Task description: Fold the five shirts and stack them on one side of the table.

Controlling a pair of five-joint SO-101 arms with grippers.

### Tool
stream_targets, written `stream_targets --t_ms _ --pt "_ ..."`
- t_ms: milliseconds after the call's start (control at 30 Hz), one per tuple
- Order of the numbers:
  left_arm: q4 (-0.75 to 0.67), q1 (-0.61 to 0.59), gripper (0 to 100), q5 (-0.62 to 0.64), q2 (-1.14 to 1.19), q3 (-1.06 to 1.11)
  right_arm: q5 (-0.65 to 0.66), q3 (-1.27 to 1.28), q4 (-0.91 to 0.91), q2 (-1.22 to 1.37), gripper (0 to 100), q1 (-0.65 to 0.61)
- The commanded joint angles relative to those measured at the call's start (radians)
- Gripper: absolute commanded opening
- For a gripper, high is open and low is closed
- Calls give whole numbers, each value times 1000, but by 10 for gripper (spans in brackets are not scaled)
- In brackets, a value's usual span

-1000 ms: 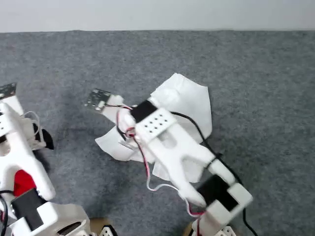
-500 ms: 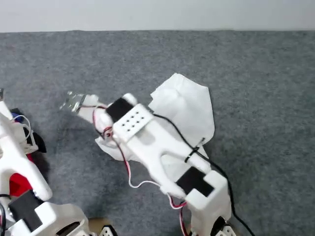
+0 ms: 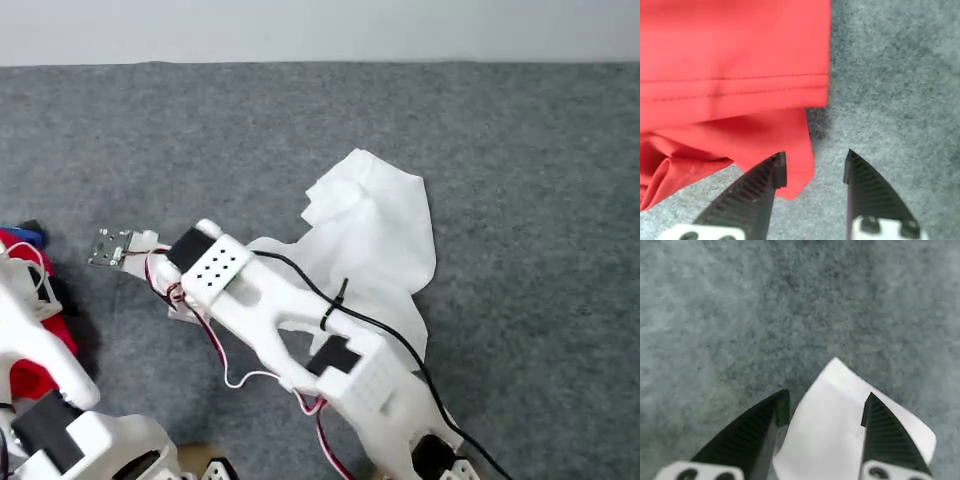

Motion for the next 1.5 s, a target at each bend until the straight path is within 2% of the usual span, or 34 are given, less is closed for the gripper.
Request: stream_targets --t_ms 0,267,333,467,667,833,967,1200,1300,1467 --pt "-12 -6 195 5 -44 -8 -12 -110 -1 50 242 21" --pt "-12 -6 195 5 -41 -8 -8 -261 102 206 236 77" --pt "-12 -6 195 5 -41 -8 -6 -302 131 234 190 91" --pt "-12 -6 195 5 -43 -8 -2 -381 196 262 10 117" --pt "-12 0 195 5 -43 -8 49 -595 430 259 11 170" --pt "-9 0 195 5 -43 -10 51 -695 444 166 10 228" --pt "-6 0 195 5 -44 -10 51 -600 446 15 10 231" --pt "0 11 195 5 -46 -12 48 -265 446 -355 10 248" --pt "60 61 195 3 -63 -42 48 -112 446 -536 10 286" --pt "86 232 195 5 -186 -67 48 166 446 -852 10 390"
